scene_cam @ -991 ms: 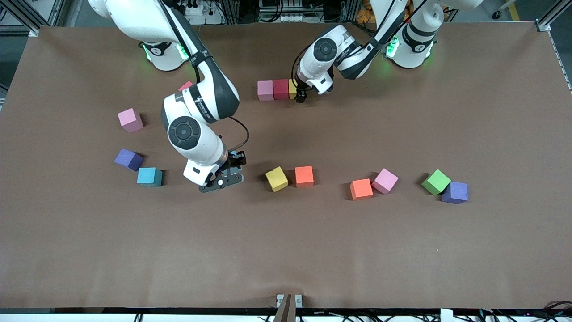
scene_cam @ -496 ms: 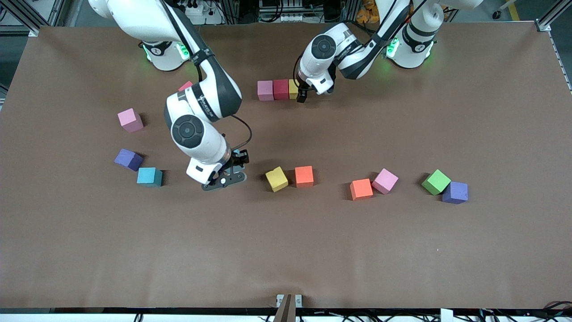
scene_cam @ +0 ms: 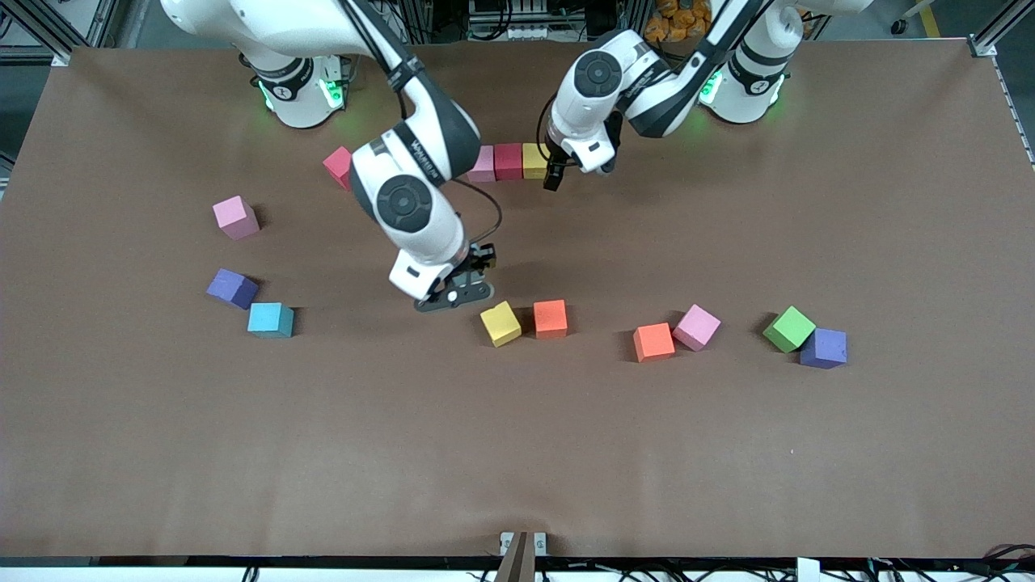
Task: Form number 2 with 11 blocks
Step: 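Carry the cyan cube to the pink cube while the left gripper reaches pink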
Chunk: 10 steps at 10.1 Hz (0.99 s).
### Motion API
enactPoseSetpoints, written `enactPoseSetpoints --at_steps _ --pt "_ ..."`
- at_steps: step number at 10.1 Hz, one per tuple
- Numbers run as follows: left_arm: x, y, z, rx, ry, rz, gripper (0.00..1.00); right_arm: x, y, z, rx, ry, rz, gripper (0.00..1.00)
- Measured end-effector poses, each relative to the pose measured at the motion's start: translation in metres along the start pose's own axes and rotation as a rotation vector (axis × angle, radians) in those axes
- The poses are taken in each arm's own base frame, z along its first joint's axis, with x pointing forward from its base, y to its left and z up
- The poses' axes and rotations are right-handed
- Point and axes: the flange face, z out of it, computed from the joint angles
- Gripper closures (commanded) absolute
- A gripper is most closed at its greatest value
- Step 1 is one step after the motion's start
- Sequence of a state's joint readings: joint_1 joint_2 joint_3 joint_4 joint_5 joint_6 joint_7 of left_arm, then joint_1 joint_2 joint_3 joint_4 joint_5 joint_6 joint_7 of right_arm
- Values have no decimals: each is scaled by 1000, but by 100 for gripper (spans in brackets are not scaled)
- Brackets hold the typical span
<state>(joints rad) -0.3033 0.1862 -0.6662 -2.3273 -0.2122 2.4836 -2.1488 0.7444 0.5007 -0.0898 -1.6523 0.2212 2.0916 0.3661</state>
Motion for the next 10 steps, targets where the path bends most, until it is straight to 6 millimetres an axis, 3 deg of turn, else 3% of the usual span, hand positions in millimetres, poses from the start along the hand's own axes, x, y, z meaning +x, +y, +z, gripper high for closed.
enactPoseSetpoints --at_steps 2,3,5,7,9,10 --pt "26 39 -46 -29 -4 57 0 -13 -13 7 0 1 16 100" --pt "49 60 -66 -56 -9 88 0 -21 -17 9 6 1 28 100" --pt "120 105 -102 -107 -8 148 0 -44 -35 19 31 19 94 100" --pt "182 138 -139 -116 7 228 0 -76 -73 41 41 28 130 100" --pt "237 157 -170 -122 48 338 0 -112 -107 67 5 10 143 100" --pt "260 162 -175 -120 80 402 0 -122 -113 80 -24 9 169 100"
